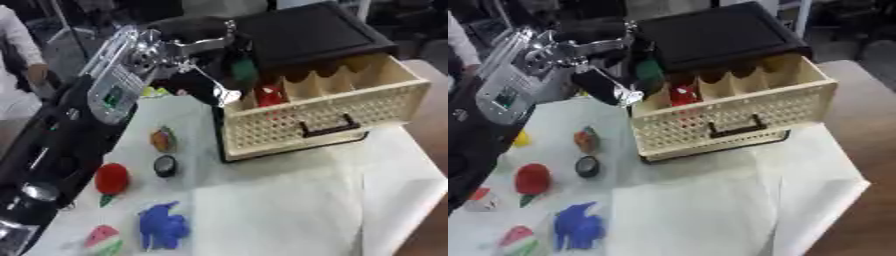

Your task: Pick up objects from table and place into drawer.

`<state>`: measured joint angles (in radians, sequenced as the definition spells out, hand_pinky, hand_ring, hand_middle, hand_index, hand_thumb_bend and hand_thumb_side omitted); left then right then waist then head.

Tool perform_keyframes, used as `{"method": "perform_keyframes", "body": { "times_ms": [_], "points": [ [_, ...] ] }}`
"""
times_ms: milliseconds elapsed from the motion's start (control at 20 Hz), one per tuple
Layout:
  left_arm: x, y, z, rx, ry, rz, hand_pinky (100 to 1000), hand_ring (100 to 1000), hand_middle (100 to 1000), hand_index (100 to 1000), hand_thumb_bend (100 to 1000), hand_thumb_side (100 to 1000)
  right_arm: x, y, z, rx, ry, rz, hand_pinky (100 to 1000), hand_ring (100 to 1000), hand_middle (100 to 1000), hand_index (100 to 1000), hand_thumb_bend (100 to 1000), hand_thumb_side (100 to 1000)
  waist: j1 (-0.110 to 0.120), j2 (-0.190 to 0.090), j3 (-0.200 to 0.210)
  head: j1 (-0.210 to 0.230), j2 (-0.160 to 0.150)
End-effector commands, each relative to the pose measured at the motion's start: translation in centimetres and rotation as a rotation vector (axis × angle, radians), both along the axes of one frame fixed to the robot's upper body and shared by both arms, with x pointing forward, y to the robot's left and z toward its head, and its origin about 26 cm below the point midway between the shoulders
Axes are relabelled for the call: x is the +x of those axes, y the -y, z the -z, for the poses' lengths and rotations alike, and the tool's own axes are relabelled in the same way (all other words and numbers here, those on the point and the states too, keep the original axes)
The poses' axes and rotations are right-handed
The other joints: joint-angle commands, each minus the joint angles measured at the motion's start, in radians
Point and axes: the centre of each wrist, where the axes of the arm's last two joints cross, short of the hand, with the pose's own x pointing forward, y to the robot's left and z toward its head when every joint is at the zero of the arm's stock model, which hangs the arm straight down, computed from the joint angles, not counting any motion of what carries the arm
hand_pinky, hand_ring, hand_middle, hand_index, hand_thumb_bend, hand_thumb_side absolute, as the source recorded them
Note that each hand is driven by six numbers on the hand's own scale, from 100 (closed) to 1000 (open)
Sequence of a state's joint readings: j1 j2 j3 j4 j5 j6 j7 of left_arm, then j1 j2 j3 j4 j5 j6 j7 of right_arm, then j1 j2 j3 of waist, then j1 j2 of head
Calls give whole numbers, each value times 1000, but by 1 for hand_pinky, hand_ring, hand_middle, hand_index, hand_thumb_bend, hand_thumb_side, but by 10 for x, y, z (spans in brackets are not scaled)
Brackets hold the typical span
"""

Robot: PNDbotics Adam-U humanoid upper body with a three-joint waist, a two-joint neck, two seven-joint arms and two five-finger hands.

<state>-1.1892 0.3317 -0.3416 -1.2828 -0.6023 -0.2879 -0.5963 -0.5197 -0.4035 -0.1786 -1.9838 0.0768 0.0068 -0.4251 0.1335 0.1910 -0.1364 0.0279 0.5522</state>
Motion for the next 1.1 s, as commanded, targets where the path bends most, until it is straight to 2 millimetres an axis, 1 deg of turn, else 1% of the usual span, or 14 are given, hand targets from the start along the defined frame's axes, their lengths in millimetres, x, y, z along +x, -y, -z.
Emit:
{"method": "perform_keyframes", "body": {
  "times_ms": [50, 500, 900, 950, 1000, 1050, 1100],
  "points": [
    [0, -4, -10, -18, 49, -17, 199, 444, 335, 742, 100, 249, -4, -1, -10, -9, 37, -9, 363, 489, 464, 740, 100, 589, -6, -13, -1, 2, -11],
    [12, -8, -1, -41, 106, -53, 206, 452, 340, 745, 100, 249, -4, -1, -10, -9, 38, -13, 360, 488, 463, 739, 100, 588, -1, -5, -7, 3, -18],
    [18, -11, 7, -28, 99, -74, 228, 473, 369, 759, 100, 247, -4, 0, -10, -7, 38, -13, 358, 487, 462, 739, 100, 589, 1, -1, -9, 3, -20],
    [19, -11, 8, -26, 96, -75, 240, 490, 396, 770, 100, 246, -4, 0, -10, -7, 38, -12, 358, 487, 462, 739, 100, 588, 1, -1, -9, 3, -21],
    [19, -11, 8, -23, 92, -76, 242, 494, 403, 773, 100, 246, -4, 0, -10, -6, 37, -12, 358, 487, 462, 739, 100, 588, 1, -2, -8, 2, -21],
    [20, -12, 9, -19, 85, -76, 266, 551, 488, 812, 100, 278, -4, 0, -10, -6, 38, -12, 359, 487, 463, 739, 100, 587, 1, -2, -9, 2, -22],
    [20, -12, 10, -15, 75, -76, 281, 579, 530, 828, 100, 294, -4, 0, -10, -5, 38, -11, 359, 487, 463, 739, 100, 587, 1, -2, -8, 1, -22]
  ]
}}
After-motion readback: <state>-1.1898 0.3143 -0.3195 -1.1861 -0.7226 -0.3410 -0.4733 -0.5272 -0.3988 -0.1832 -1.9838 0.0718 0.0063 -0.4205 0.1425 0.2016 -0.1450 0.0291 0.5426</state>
